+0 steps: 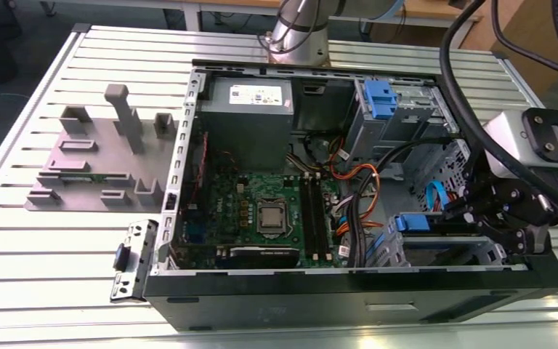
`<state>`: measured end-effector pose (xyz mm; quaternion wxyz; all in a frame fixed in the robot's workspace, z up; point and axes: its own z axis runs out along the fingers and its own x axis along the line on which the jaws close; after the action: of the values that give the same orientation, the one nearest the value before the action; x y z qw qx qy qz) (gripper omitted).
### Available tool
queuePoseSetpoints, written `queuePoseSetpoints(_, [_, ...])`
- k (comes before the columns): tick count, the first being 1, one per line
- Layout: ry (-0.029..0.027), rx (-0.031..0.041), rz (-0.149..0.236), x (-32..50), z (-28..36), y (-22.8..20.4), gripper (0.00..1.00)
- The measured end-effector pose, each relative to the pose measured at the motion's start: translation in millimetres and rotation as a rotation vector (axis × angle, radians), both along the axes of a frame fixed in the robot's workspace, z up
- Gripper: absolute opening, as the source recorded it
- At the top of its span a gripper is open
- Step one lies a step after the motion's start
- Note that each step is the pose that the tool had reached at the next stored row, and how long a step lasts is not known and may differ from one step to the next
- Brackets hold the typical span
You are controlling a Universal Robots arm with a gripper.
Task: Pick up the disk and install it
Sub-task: 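Insert the second disk wire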
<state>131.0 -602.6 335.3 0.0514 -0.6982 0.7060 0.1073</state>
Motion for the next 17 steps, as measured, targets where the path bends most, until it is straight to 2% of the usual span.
queuePoseSetpoints(7, [0.0000,0.0002,0.000,0.0,-0.1,-2.2,0.16])
queuePoseSetpoints(17, [0.0010,0.0002,0.000,0.7,-1.8,-2.3,0.16])
